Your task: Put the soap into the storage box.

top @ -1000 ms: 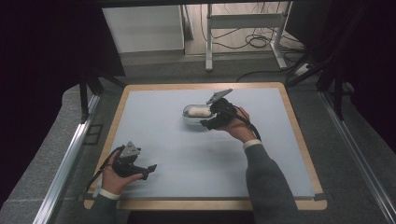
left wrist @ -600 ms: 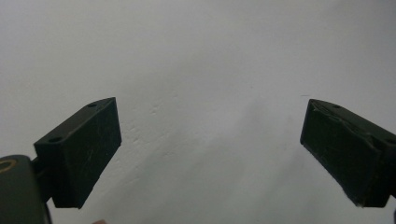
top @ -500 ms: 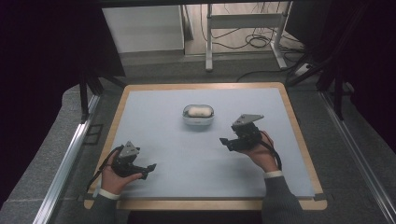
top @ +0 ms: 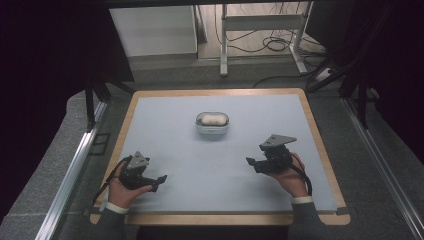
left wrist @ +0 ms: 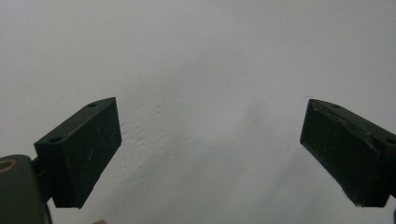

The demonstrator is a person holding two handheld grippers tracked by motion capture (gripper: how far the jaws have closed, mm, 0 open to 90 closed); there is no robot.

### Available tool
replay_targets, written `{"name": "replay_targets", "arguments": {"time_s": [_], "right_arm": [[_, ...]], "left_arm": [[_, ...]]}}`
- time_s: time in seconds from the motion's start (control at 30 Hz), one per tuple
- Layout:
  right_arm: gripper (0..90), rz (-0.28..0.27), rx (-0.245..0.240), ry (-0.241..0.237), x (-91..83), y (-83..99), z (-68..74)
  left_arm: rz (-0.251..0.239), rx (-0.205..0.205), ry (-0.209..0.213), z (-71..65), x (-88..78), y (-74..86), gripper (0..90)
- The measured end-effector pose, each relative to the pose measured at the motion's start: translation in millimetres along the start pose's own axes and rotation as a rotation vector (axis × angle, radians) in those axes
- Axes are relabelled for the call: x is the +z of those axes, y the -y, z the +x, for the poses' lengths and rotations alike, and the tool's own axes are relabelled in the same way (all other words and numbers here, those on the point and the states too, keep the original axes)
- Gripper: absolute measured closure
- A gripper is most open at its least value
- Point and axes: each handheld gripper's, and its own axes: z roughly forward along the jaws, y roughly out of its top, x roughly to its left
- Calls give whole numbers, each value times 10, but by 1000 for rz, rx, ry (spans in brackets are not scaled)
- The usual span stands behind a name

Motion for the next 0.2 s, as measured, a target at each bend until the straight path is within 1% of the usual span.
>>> {"name": "replay_targets", "arguments": {"time_s": [0.2], "right_arm": [[274, -6, -11, 7, -19, 29, 0]], "left_arm": [[-5, 0, 0, 5, -8, 0, 58]]}}
